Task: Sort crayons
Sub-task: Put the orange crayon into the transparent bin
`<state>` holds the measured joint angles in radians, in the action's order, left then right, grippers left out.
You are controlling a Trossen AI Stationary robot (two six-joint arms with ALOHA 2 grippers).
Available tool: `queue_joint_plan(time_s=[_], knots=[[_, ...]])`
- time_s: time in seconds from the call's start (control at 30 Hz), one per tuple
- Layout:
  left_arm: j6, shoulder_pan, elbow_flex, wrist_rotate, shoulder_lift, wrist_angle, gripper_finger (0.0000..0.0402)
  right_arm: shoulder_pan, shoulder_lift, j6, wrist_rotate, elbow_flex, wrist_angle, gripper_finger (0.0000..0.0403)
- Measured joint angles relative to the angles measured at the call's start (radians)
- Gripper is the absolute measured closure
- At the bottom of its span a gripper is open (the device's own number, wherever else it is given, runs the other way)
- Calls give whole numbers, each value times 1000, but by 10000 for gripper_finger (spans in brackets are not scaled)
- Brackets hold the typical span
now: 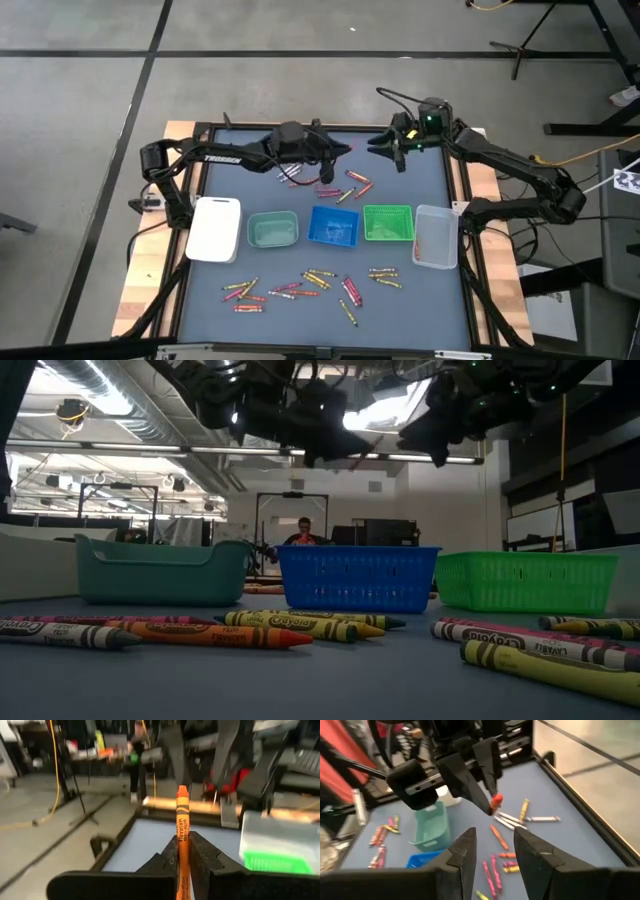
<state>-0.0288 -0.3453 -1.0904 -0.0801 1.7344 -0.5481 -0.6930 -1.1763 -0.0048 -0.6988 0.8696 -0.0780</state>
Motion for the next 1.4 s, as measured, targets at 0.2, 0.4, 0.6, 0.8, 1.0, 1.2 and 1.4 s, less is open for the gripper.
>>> queue_joint_plan(time_s=[0.2,0.4,0.6,0.8,1.0,1.2,1.4], knots=[[0,18,0,1,0,-95,392,54,-39,-3,-19,0,120,272],[0,32,0,22,-3,-100,392,147,-59,-4,96,0,235,272],[0,37,0,26,-4,-96,392,185,-59,-5,211,0,246,272],[0,37,0,22,-3,-91,392,183,-59,-3,211,0,220,272],[0,38,1,13,0,-81,392,183,-58,-5,213,2,148,272],[0,41,-2,6,-2,-105,392,183,-62,-5,237,-1,80,272],[0,51,-2,11,-2,-102,392,183,-62,-32,306,0,24,272]])
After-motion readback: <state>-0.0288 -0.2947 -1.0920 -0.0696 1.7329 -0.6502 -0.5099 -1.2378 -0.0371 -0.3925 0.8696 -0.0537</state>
